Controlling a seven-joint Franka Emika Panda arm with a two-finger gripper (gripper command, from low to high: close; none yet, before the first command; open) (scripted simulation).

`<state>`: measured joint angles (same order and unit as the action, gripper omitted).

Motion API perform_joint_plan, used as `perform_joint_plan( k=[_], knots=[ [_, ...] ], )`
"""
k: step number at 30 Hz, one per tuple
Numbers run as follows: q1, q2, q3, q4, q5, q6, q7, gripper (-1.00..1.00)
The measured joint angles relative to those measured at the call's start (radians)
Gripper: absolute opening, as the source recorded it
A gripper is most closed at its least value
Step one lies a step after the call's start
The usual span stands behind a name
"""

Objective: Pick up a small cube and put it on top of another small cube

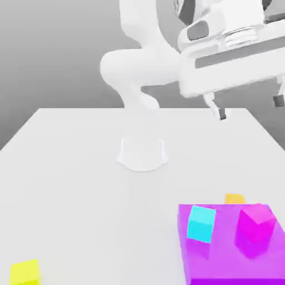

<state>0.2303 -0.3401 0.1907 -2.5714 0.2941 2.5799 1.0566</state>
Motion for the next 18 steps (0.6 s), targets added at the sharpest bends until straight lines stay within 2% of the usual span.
perform_joint_plan(
  k=[5, 9, 13, 18],
  knots=[
    [0.041, 0.127, 0.097, -0.079, 0.005, 0.088, 0.13, 0.0],
    [0.055, 0.228, 0.179, -0.145, -0.05, 0.164, 0.274, 0.0],
    [0.105, 0.33, 0.208, -0.212, -0.212, 0.243, 0.496, 0.0],
    [0.183, 0.468, 0.099, -0.226, -0.482, 0.342, 0.743, 0.0]
  ],
)
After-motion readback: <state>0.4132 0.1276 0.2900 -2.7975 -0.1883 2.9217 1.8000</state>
